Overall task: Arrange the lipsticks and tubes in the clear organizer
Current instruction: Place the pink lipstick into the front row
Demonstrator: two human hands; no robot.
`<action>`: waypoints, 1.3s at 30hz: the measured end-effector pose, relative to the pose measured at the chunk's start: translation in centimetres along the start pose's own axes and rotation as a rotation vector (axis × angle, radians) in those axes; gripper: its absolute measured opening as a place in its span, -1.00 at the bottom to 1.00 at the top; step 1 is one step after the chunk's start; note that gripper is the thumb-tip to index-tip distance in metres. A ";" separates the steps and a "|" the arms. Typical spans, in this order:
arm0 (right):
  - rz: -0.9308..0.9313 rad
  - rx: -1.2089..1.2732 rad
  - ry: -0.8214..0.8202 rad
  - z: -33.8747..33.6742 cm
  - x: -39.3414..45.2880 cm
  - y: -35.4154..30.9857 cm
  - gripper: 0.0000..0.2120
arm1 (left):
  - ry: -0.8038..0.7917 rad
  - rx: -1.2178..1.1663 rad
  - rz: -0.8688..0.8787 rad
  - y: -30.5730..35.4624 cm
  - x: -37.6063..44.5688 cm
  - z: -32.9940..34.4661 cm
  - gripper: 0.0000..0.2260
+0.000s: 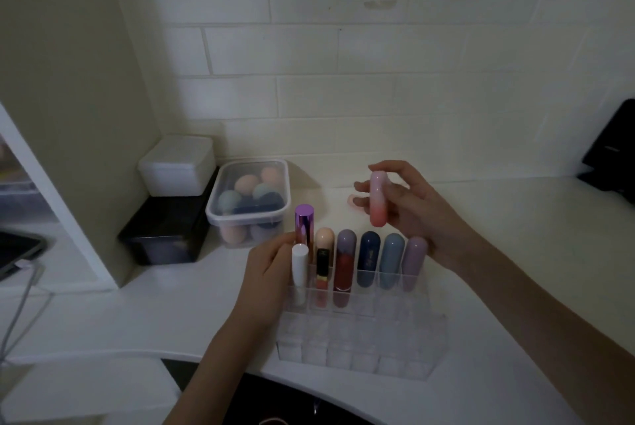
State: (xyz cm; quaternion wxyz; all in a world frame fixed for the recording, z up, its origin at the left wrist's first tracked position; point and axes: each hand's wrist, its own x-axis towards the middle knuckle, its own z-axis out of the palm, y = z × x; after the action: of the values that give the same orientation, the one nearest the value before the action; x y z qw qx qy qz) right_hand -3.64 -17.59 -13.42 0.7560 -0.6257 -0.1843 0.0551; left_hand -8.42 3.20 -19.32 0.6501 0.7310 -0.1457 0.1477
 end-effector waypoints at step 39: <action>-0.388 -0.892 0.307 3.9 -8.7 -1.2 -0.76 | -0.054 -0.040 -0.014 -1.2 -0.2 -0.4 -0.69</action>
State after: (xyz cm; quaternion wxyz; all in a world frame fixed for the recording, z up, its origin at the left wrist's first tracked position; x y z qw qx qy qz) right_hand -13.20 -16.96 -13.51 0.4299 -0.8427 -0.1895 -0.2630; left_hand -8.13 3.73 -20.48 0.6614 0.7225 -0.1612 0.1204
